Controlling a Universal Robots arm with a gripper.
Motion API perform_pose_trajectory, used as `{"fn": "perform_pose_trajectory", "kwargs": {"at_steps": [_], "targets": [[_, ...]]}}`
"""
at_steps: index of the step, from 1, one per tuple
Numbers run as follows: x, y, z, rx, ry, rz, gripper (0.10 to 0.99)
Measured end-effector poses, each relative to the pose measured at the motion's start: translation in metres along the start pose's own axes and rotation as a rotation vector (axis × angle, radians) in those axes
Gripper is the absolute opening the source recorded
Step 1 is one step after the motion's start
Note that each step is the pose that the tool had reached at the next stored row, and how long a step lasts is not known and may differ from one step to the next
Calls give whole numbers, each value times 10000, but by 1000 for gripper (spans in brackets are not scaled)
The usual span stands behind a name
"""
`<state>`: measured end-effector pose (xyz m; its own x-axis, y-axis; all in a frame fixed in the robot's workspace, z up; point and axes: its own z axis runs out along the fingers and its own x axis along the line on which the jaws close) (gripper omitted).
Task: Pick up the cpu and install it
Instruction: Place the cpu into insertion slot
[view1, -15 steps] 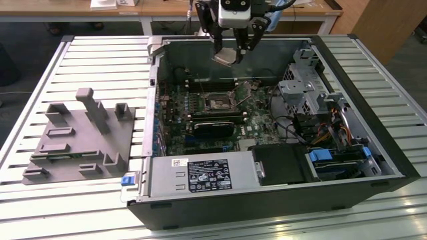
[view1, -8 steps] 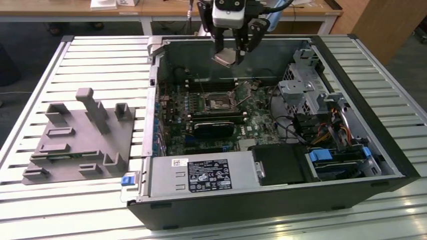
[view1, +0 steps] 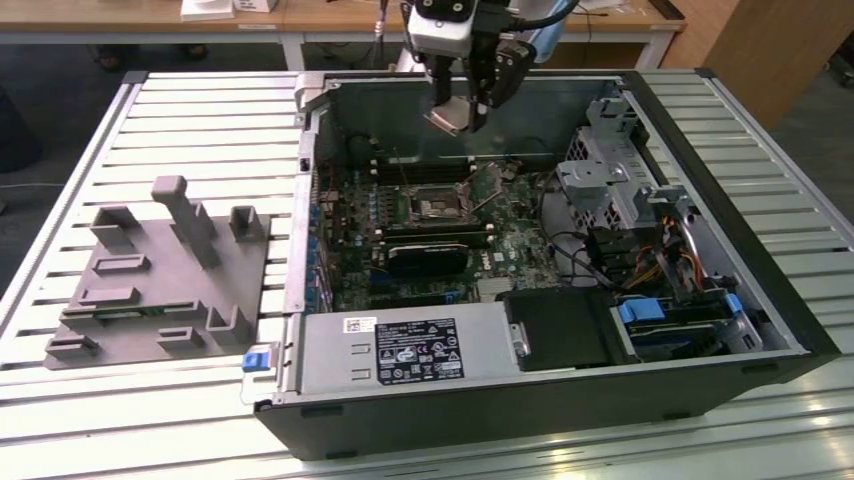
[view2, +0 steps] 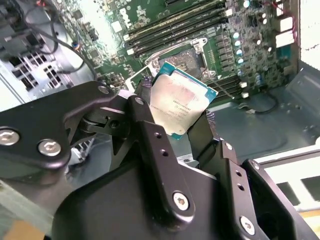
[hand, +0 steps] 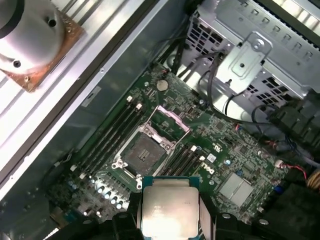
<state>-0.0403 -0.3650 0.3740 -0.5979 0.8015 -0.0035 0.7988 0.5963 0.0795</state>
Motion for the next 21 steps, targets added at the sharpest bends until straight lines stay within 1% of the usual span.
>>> {"fn": "perform_pose_trajectory", "kwargs": {"at_steps": [21], "targets": [[0, -2, 24, 13, -283, 3556, 541]]}}
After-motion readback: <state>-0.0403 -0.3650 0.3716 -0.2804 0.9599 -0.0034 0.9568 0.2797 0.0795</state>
